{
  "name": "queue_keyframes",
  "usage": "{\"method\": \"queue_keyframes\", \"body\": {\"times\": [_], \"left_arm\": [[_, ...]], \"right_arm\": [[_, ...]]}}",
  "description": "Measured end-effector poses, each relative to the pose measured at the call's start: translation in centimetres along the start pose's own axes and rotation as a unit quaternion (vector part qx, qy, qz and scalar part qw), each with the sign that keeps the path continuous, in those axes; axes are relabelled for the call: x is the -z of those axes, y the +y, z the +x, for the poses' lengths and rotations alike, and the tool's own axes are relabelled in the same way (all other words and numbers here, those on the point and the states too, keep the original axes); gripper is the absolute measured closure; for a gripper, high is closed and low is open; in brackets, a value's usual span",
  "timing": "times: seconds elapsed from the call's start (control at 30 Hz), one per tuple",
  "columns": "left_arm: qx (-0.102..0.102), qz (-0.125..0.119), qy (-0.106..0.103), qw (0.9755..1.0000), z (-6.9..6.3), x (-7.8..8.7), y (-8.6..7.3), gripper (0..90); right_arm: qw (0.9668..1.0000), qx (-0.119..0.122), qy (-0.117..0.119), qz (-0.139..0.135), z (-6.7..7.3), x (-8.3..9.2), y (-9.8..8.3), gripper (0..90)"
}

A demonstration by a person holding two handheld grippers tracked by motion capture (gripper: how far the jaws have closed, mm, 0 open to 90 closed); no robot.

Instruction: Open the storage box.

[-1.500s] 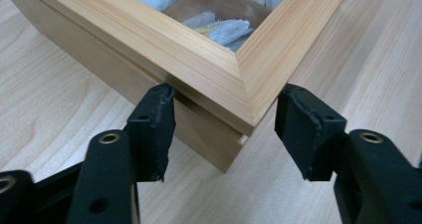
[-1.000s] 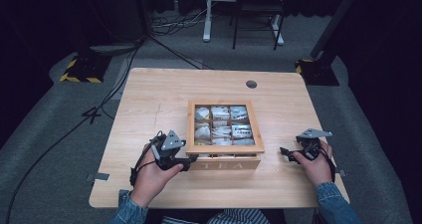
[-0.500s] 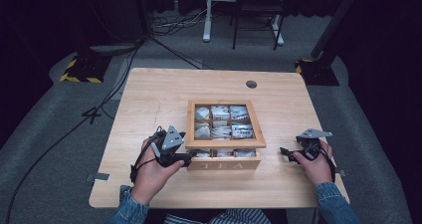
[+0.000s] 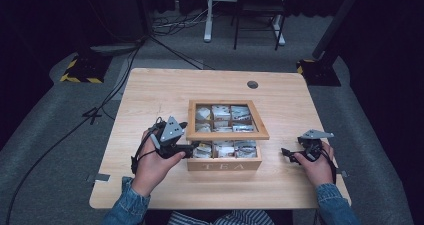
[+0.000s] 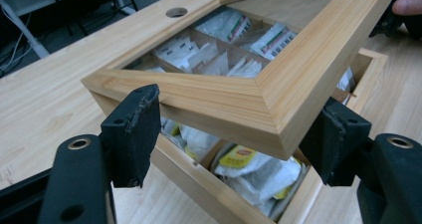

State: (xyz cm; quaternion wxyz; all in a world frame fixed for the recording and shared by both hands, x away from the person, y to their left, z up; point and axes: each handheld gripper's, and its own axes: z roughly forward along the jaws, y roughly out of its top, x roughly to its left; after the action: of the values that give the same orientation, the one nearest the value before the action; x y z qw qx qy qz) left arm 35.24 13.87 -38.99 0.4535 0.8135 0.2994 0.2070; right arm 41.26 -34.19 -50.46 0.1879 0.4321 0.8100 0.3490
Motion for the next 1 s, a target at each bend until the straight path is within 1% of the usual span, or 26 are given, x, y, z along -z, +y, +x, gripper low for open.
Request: {"method": "queue_keyframes", "body": {"times": [0.13, 0.23, 0.3, 0.4, 0.47, 0.53, 0.57, 0.63, 0.77, 0.8, 0.83, 0.9, 1.0], "left_arm": [[-0.003, -0.011, 0.003, 0.9999, 0.5, -0.1, 0.6, 30.6], [-0.001, -0.023, 0.004, 0.9997, 0.8, 0.0, 1.1, 31.5], [-0.005, -0.030, 0.006, 0.9995, 1.1, 0.0, 1.5, 32.7], [-0.005, -0.036, 0.004, 0.9993, 1.5, -0.1, 1.8, 33.8], [-0.001, -0.045, 0.005, 0.9990, 1.9, -0.3, 1.9, 34.1], [-0.002, -0.053, 0.008, 0.9986, 2.3, -0.6, 2.0, 35.7], [-0.006, -0.058, 0.009, 0.9983, 2.4, -0.7, 2.1, 36.4], [-0.009, -0.066, 0.005, 0.9978, 2.6, -0.9, 2.3, 39.6], [-0.012, -0.072, 0.000, 0.9974, 2.9, -1.5, 2.5, 41.4], [-0.011, -0.073, 0.000, 0.9972, 2.9, -1.6, 2.6, 41.9], [-0.014, -0.074, 0.002, 0.9971, 3.0, -1.7, 2.6, 42.8], [-0.011, -0.075, -0.001, 0.9971, 3.2, -1.8, 2.8, 44.1], [-0.009, -0.084, 0.000, 0.9964, 3.5, -1.8, 3.1, 44.2]], "right_arm": [[1.0000, -0.003, -0.003, -0.001, 0.1, 0.0, 0.0, 10.1], [1.0000, -0.005, -0.006, -0.001, 0.1, 0.0, 0.0, 10.2], [1.0000, -0.007, -0.007, -0.002, 0.2, 0.0, -0.1, 10.3], [0.9999, -0.010, -0.009, -0.002, 0.3, 0.1, -0.1, 10.4], [0.9999, -0.012, -0.012, -0.002, 0.3, 0.1, -0.1, 10.6], [0.9999, -0.011, -0.013, -0.001, 0.3, 0.1, -0.1, 10.8], [0.9998, -0.012, -0.014, -0.001, 0.4, 0.1, -0.1, 11.0], [0.9998, -0.013, -0.017, -0.002, 0.5, 0.2, -0.1, 11.3], [0.9997, -0.015, -0.020, -0.002, 0.7, 0.3, -0.2, 11.6], [0.9997, -0.016, -0.020, -0.002, 0.8, 0.3, -0.3, 11.6], [0.9996, -0.017, -0.021, -0.003, 0.9, 0.3, -0.3, 11.6], [0.9997, -0.015, -0.021, -0.003, 1.1, 0.5, -0.4, 11.9], [0.9997, -0.014, -0.019, -0.003, 1.4, 0.7, -0.7, 11.9]]}}
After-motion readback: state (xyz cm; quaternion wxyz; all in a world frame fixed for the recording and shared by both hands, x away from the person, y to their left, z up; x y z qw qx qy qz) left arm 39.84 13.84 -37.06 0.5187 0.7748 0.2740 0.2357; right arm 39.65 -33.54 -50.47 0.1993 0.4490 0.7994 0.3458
